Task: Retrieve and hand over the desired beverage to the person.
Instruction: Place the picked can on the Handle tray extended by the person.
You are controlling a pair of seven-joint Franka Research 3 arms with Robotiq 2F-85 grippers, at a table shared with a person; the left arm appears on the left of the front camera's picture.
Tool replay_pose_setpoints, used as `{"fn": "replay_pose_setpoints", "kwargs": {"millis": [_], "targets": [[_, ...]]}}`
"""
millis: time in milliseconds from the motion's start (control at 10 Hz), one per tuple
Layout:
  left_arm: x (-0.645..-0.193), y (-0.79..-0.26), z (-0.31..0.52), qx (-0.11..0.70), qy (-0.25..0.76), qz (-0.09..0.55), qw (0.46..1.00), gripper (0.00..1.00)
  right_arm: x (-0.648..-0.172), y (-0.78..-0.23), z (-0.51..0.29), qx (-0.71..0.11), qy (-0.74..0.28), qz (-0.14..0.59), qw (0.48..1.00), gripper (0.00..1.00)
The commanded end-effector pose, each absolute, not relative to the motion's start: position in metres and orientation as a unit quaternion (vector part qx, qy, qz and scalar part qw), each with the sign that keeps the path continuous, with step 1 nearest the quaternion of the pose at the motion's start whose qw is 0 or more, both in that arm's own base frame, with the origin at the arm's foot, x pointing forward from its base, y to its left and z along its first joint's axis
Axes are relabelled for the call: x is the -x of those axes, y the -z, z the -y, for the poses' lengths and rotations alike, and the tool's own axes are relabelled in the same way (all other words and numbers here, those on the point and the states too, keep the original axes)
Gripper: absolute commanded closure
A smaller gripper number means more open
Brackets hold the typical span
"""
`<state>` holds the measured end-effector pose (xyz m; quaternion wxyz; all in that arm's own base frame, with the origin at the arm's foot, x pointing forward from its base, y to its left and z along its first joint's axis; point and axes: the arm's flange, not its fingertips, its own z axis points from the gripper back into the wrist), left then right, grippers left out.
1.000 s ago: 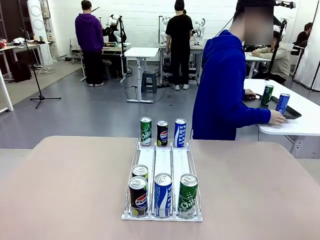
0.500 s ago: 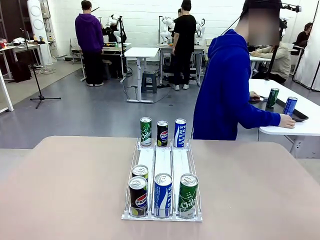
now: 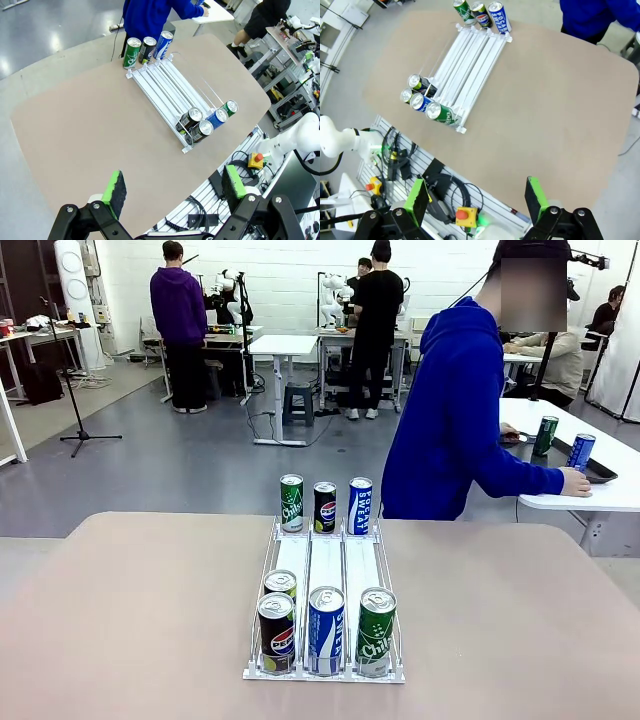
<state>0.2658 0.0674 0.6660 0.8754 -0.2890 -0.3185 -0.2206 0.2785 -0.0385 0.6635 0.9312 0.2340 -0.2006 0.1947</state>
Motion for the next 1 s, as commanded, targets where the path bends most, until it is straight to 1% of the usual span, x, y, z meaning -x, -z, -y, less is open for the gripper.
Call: {"fn": "replay_pose_setpoints", "kwargs": {"millis": [0, 900], "targets": [[-0.2657, -0.6650, -0.0672, 0.290, 0.223, 0.323, 0.873, 0.00, -0.2783, -0.6626, 0.0405, -0.238, -0.200, 0.200, 0.929, 0.00], [-0.2657, -0.6650, -0.0672, 0.290, 0.223, 0.323, 0.873, 0.00, -0.2783, -0.6626, 0.0405, -0.238, -0.200, 0.200, 0.929, 0.00]]}}
